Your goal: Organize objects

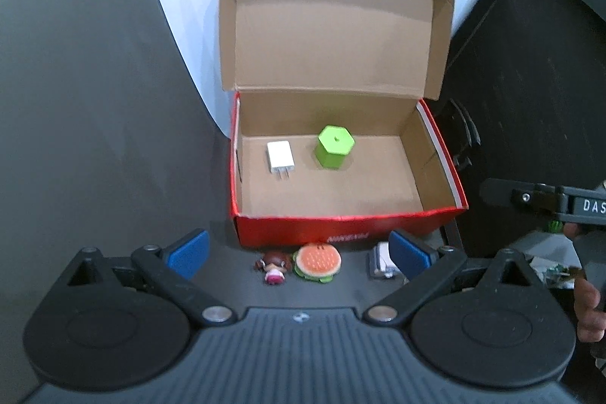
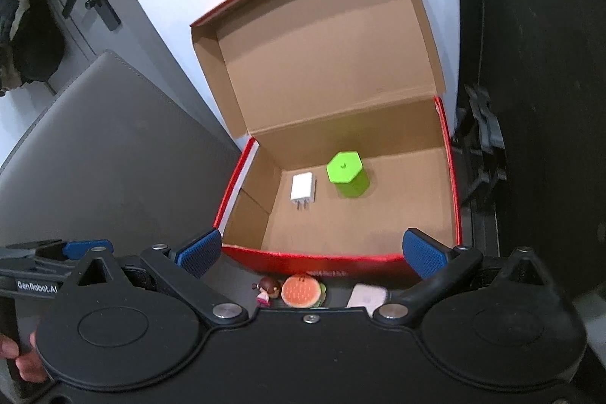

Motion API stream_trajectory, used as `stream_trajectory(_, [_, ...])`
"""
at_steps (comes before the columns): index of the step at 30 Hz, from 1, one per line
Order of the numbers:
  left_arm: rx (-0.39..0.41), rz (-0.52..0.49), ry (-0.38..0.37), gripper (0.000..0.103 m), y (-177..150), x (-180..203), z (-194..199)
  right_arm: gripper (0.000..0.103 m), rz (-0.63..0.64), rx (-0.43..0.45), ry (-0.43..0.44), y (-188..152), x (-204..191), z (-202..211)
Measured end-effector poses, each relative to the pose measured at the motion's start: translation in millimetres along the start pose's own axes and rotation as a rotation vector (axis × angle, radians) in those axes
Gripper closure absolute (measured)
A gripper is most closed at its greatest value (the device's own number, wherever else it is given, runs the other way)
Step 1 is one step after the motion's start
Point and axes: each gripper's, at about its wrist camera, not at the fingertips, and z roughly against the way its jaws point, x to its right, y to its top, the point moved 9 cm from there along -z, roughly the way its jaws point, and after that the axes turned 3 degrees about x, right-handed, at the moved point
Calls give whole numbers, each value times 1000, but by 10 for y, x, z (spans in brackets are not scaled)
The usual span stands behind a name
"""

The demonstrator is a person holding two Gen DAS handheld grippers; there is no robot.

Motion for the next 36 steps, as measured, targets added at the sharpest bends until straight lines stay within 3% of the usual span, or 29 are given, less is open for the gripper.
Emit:
stream_trajectory(18, [-67,-19,-34,3,-209,127,-75,0,-96,-41,-65,-452,100,2])
stream_trajectory(25, [-78,-17,-21,3,-217,109,-125,0,-167,-10,-68,-540,152,38])
stream_trajectory(36, [-57,18,17,3,-146,56,-276,0,-305,2,-150,-778,376,-60])
